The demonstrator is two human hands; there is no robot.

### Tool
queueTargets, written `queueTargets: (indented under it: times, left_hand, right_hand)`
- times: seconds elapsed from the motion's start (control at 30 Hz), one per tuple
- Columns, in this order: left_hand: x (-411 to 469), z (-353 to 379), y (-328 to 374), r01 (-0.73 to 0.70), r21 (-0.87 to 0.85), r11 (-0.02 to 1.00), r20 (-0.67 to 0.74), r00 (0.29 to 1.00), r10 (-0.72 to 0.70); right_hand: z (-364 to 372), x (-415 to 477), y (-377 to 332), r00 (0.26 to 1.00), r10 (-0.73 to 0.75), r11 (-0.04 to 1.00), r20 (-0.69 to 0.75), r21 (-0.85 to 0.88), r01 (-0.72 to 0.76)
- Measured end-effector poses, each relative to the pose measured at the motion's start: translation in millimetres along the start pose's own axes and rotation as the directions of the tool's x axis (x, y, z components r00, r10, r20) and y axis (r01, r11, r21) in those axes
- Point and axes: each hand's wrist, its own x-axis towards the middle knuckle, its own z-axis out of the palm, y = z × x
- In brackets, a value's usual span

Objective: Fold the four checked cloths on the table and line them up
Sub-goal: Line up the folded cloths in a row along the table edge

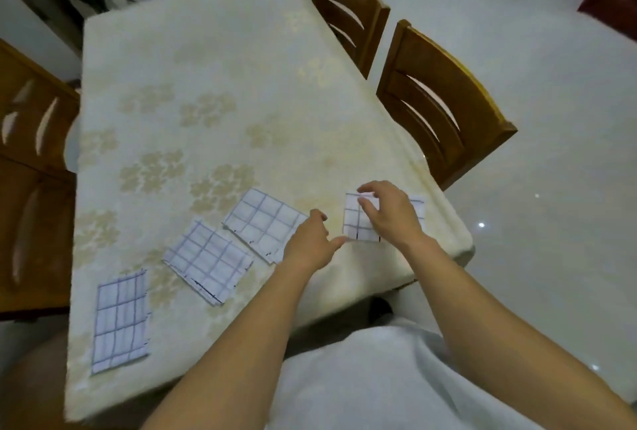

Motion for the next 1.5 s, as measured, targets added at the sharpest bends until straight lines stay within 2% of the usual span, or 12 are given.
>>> queueTargets:
  times: [0.1,0.27,0.47,0.6,0.7,0.8,0.9,0.97,1.07,1.3,1.4,1.5]
  left_hand:
    - [21,28,23,0.123,-0.044,0.991,0.073,0.990,-0.119]
    - [28,55,23,0.217,-0.129,0.968,-0.030,0.974,-0.223]
    - [44,52,26,0.274,-0.142,0.951,-0.020,0.960,-0.279]
    - [54,60,37,0.267,-0.104,0.958,-0.045,0.961,-0.273]
    - [63,58,47,0.236,-0.124,0.964,-0.086,0.965,-0.248]
    - [72,44,58,0.231,-0.403,0.886,-0.104,0.950,-0.295]
    - [76,29,66,0.161,-0.583,0.796,-0.252,0.896,-0.366]
    - [78,32,68,0.109,-0.449,0.887,-0.337,0.899,-0.281]
    - [75,52,75,0.024,-0.209,0.978,-0.225,0.972,-0.072]
    - [72,76,67,-0.051,0.187,0.981,0.019,0.999,0.048]
    - [72,78,63,-0.065,0.246,0.967,0.065,0.997,0.050]
    - [77,78,61,-0.069,0.246,0.967,0.090,0.995,0.048]
  right_hand:
    - [-20,29,28,0.998,0.028,0.991,0.061,-0.135,-0.020]
    - [-14,36,68,0.965,0.092,0.932,0.244,-0.362,0.002]
    - [-23,63,83,0.961,0.123,0.885,0.248,-0.465,0.007]
    - [-28,75,92,0.893,0.118,0.925,0.434,-0.375,0.060]
    - [-34,79,100,0.839,0.107,0.981,0.533,-0.196,-0.001]
    - [-40,77,105,0.857,0.109,0.994,0.504,-0.044,-0.100]
    - [-39,68,112,0.912,0.182,0.978,0.369,0.033,-0.208]
    - [-37,62,116,0.932,0.234,0.954,0.277,0.119,-0.275]
    - [-33,58,116,0.915,0.289,0.902,0.283,0.240,-0.359]
    - [-28,59,111,0.945,0.213,0.933,0.247,0.237,-0.272]
    - [-39,59,121,0.994,0.020,1.000,0.105,-0.011,-0.019]
    - [-38,59,122,0.953,-0.278,0.936,0.118,-0.192,0.296]
